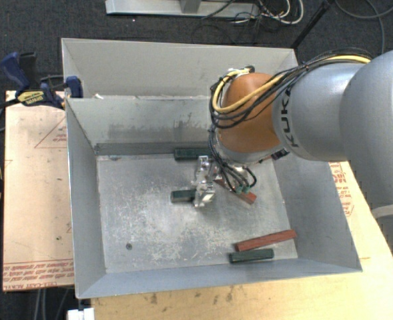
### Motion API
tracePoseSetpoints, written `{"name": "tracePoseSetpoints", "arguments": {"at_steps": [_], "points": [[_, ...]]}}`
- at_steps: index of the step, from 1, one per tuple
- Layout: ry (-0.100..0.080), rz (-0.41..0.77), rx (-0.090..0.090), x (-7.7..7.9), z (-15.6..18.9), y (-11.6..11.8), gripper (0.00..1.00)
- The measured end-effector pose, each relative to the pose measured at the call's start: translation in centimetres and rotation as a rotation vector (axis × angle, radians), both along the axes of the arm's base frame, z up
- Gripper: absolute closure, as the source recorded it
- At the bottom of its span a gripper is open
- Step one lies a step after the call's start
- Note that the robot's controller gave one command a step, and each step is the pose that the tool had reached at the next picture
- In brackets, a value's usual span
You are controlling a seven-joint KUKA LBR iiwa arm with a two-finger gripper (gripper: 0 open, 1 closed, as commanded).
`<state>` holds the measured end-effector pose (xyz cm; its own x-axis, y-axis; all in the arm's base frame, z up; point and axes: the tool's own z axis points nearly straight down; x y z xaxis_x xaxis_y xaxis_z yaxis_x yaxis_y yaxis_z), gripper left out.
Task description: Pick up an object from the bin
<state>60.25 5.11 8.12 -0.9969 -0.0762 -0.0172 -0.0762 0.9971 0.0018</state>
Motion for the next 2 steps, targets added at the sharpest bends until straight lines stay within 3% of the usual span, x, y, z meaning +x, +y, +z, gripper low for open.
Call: {"name": "tracePoseSetpoints", "arguments": {"at_steps": [1, 2], "points": [[0.000, 0.000, 0.000, 0.0, 0.0, 0.0, 1.00], [0.014, -0.013, -0.002, -1.0, 13.8, 1.3, 1.00]]}}
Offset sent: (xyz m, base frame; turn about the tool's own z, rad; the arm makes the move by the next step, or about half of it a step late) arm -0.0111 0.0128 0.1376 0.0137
